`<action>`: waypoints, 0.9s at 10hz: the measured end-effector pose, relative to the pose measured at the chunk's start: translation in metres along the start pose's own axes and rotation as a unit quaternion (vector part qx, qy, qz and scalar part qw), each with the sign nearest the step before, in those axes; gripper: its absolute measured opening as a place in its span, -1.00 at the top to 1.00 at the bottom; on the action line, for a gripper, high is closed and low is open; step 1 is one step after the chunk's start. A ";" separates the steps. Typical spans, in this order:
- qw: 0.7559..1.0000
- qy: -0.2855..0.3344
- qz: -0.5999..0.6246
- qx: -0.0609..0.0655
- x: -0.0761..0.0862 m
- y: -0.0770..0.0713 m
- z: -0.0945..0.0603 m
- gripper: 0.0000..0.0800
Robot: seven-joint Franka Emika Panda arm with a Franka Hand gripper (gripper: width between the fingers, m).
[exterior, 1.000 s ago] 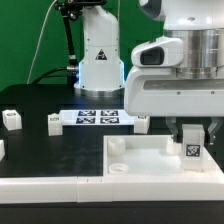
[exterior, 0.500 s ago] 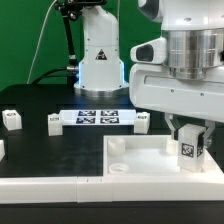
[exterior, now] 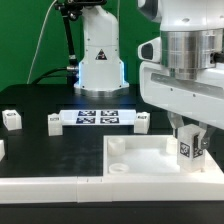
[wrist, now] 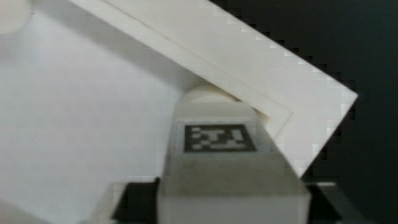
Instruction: Assemble one leg
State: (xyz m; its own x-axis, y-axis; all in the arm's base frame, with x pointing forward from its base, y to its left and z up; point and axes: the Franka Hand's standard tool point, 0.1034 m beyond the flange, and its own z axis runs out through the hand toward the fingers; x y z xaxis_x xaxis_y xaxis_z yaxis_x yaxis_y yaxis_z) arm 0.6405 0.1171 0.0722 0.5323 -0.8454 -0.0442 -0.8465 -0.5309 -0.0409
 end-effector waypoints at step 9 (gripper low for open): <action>0.902 0.010 -0.430 -0.013 -0.009 -0.004 0.000 -0.62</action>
Offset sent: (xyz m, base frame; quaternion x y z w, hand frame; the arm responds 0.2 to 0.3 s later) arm -0.0033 0.0057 0.0010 0.0017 -0.0034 -0.2849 0.9586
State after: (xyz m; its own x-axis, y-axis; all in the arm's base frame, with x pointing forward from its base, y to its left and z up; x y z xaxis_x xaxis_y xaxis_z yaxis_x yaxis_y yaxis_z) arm 0.6394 0.1271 0.0727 0.9928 -0.1197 0.0109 -0.1193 -0.9924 -0.0289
